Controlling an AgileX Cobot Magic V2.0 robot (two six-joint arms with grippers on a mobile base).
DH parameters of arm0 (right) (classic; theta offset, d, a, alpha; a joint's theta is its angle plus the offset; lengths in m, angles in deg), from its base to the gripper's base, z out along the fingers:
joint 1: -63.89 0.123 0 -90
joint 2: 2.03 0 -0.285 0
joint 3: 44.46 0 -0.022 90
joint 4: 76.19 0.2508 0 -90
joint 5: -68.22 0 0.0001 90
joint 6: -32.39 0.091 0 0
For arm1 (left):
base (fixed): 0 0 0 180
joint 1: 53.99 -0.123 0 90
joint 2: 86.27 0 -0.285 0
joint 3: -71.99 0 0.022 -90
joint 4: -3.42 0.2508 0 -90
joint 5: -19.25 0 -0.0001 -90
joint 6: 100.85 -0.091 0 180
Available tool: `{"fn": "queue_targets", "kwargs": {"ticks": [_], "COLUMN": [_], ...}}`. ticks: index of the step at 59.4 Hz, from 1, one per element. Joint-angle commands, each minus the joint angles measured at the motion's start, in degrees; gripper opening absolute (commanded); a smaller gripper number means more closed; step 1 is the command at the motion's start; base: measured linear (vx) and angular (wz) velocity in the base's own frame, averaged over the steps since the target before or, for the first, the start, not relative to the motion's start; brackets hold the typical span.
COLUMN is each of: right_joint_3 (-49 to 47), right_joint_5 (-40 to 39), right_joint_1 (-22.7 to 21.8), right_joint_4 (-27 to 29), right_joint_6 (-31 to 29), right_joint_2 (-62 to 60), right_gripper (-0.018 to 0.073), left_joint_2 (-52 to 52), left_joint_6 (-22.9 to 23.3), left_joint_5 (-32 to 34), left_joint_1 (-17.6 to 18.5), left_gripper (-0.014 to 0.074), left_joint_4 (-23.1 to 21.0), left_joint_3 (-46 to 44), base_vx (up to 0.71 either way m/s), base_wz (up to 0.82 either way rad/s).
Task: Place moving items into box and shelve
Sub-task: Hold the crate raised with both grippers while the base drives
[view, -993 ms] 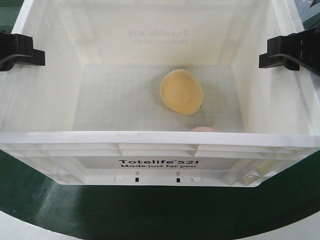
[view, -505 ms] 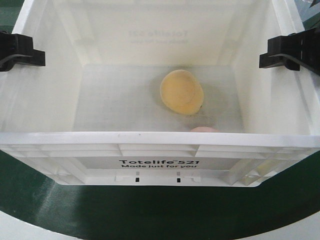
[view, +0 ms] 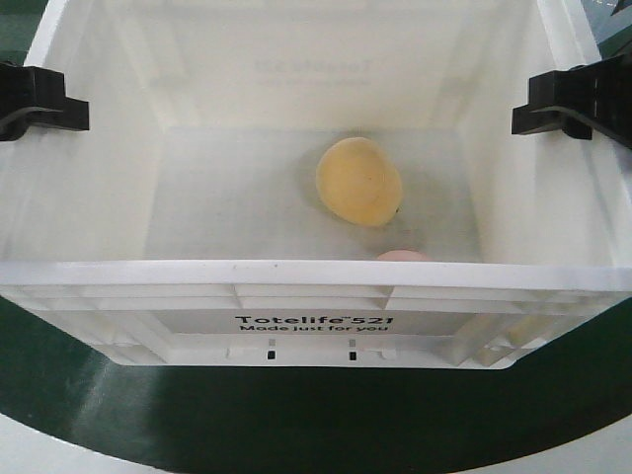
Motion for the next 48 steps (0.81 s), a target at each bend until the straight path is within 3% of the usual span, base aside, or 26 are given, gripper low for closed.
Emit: {"fn": "queue_targets", "kwargs": {"ticks": [1, 48], "right_joint_3": [-2.2, -2.2], "right_joint_5": [-7.6, -7.5], "right_joint_1": [-0.3, -0.3], "right_joint_4": [1.0, 1.0], "right_joint_6": [-1.1, -1.1], "right_joint_2": [-1.9, -1.9], "right_gripper": [-0.0006, -0.0006], "left_joint_2": [-2.1, -2.1], "left_joint_6": [-0.5, -0.5], "left_joint_5": [7.3, 7.3], "left_joint_1": [0.3, 0.3], "left_gripper": [-0.0006, -0.0006], "left_joint_4": [-2.2, -2.2], "left_joint_3": [-2.8, -2.8], "base_vx": [0.0, -0.08], "base_wz": [0.01, 0.11]}}
